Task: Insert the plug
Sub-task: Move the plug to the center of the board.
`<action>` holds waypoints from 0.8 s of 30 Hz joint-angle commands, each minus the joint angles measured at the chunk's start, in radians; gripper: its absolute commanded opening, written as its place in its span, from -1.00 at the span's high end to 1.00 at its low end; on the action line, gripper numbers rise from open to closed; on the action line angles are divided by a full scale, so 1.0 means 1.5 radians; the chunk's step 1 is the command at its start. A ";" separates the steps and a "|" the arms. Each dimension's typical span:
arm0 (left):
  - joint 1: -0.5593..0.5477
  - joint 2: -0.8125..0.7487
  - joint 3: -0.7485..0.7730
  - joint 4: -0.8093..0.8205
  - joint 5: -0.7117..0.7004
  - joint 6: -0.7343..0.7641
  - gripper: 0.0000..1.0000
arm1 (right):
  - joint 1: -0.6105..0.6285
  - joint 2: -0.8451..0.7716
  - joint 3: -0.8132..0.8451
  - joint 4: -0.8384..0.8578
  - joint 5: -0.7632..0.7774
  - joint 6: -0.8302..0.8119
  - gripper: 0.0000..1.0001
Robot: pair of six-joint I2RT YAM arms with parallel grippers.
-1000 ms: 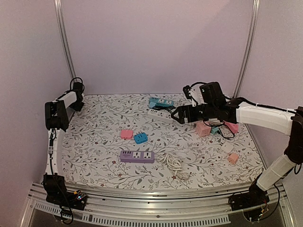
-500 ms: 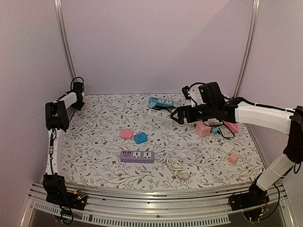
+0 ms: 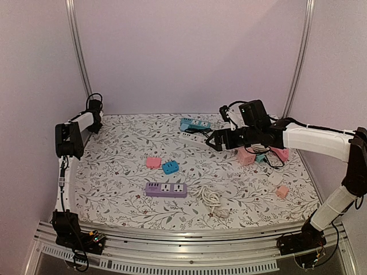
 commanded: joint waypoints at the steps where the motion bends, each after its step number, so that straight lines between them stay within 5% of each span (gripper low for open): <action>1: -0.011 -0.038 -0.036 -0.002 0.049 -0.004 1.00 | 0.004 0.011 0.015 -0.009 -0.006 0.001 -0.97; 16: -0.037 -0.181 -0.257 0.009 0.068 0.017 1.00 | 0.005 -0.002 0.008 -0.012 -0.015 0.002 -0.98; 24: -0.072 -0.305 -0.467 0.028 0.070 0.015 1.00 | 0.010 -0.033 -0.009 -0.010 -0.007 0.005 -0.97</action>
